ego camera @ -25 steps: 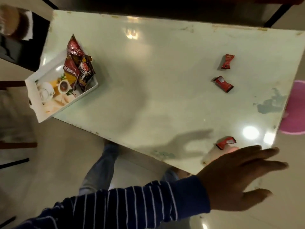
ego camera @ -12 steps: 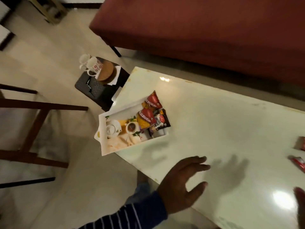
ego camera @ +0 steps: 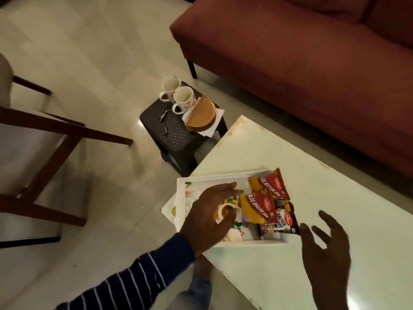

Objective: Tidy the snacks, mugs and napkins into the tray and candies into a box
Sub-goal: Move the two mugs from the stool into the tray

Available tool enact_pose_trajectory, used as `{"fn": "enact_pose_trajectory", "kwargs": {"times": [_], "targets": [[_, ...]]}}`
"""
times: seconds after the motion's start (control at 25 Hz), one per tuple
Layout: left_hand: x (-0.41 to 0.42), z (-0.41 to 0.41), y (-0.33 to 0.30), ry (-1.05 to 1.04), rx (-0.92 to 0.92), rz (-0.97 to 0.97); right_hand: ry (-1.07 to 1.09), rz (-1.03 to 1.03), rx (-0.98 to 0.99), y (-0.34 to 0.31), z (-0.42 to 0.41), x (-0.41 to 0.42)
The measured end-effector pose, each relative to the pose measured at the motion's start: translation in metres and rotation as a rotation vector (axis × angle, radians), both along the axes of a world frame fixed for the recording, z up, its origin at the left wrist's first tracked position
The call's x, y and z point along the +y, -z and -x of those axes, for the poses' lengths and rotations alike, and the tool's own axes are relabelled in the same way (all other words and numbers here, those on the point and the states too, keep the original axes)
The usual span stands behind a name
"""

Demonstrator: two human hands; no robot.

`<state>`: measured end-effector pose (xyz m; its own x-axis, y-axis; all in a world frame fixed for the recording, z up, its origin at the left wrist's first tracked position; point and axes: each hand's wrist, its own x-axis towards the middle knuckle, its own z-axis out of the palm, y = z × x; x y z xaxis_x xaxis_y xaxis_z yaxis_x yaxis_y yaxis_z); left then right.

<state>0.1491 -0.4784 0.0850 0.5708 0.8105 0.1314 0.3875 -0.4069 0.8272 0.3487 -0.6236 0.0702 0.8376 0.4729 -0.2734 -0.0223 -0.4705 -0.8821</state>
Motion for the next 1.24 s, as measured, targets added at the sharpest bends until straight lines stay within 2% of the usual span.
{"fn": "enact_pose_trajectory", "kwargs": {"times": [0.2, 0.48, 0.72, 1.08, 1.24], "targets": [[0.084, 0.033, -0.013, -0.096, 0.056, -0.036, -0.168, 0.020, 0.014, -0.018, 0.048, 0.086], [0.143, 0.066, -0.006, -0.298, 0.133, -0.038, -0.294, -0.054, 0.134, -0.035, 0.100, 0.170], [0.206, 0.088, 0.010, -0.356, 0.133, -0.006, -0.361, -0.051, 0.083, -0.031, 0.140, 0.251], [0.364, 0.093, 0.081, -0.324, 0.142, 0.395, -0.374, 0.154, -0.136, 0.010, 0.125, 0.459], [0.407, 0.090, 0.103, -0.284, 0.223, 0.455, -0.434, 0.257, -0.234, 0.025, 0.110, 0.532]]}}
